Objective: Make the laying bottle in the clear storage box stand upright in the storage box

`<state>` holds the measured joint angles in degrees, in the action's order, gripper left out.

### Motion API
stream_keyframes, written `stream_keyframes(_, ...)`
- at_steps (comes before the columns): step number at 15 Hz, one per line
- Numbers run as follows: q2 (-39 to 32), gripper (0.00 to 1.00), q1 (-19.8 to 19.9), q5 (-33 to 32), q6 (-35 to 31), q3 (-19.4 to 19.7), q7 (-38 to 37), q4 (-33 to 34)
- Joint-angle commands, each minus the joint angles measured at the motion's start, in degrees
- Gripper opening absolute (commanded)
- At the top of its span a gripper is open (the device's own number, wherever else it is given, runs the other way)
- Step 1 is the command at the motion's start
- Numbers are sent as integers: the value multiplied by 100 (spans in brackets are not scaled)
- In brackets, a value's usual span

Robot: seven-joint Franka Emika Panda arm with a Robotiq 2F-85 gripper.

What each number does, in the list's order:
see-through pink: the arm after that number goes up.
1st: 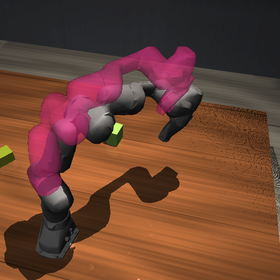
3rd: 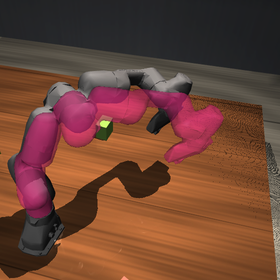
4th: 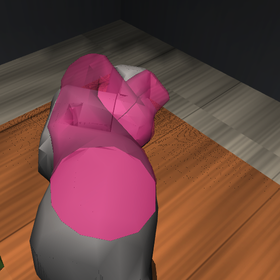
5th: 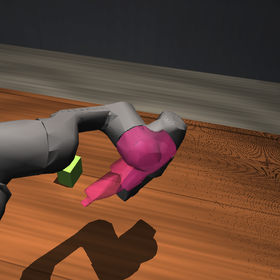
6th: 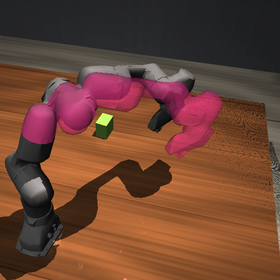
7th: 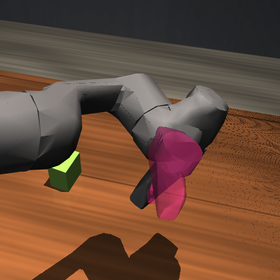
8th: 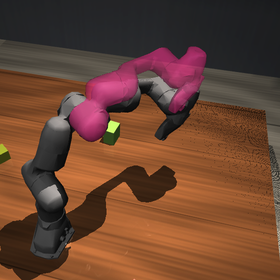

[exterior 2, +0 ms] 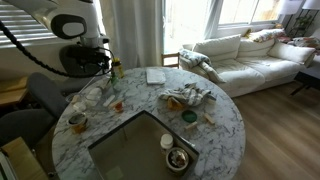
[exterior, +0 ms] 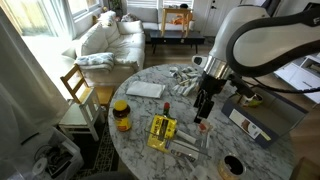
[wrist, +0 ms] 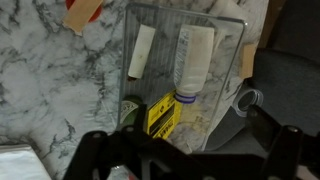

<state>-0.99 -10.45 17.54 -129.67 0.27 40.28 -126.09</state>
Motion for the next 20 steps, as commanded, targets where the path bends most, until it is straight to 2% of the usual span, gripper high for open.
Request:
stream_keyframes(1, -417, 100, 246, 754, -253, -291, 810, 19)
stream_keyframes(3, -659, 98, 335, 1088, -284, -419, 1177, 83)
stream_keyframes(4, -753, 74, 393, 1160, -333, -467, 1293, 85)
stream_keyframes(6, -905, 70, 503, 1198, -422, -549, 1443, 101)
stream_keyframes(8, -1042, 69, 617, 1229, -528, -621, 1625, 114)
stream_keyframes(12, -1348, 83, 790, 1363, -701, -804, 1989, 256)
stream_keyframes(17, -1743, 69, 934, 1570, -1090, -1072, 2372, 487)
stream_keyframes(20, -1981, 64, 1010, 1637, -1152, -1235, 2516, 651)
